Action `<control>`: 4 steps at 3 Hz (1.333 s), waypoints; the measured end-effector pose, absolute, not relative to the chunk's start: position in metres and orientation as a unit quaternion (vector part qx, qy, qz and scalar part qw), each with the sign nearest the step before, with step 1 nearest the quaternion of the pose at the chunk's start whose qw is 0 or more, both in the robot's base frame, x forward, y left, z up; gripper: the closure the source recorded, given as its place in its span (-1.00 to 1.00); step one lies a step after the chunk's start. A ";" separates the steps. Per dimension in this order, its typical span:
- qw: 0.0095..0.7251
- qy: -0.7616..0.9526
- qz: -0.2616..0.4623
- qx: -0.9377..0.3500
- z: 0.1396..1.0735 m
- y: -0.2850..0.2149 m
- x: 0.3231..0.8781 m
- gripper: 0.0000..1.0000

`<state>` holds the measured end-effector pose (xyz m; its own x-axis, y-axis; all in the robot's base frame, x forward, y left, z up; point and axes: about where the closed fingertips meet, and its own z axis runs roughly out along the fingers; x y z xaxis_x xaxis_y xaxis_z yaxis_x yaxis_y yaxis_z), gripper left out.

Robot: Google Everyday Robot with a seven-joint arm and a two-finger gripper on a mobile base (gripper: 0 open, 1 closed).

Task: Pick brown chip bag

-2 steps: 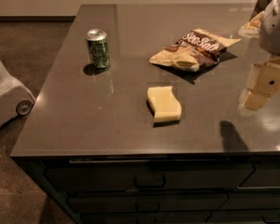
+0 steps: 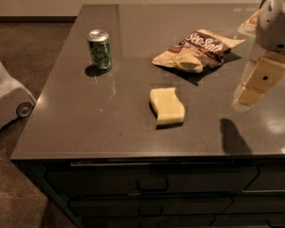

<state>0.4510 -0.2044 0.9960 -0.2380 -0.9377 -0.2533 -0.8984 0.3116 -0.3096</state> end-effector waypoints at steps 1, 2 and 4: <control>0.211 0.804 -0.031 -0.554 0.994 -0.196 0.478 -1.00; 0.226 0.824 -0.022 -0.520 0.988 -0.189 0.512 -1.00; 0.228 0.872 -0.038 -0.432 0.945 -0.195 0.590 -1.00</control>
Offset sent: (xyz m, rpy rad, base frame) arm 0.1025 0.0219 -0.0168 0.1584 -0.0062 -0.2259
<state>0.5897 -0.1954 0.9453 -0.5229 -0.7700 -0.3655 -0.7352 0.6244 -0.2638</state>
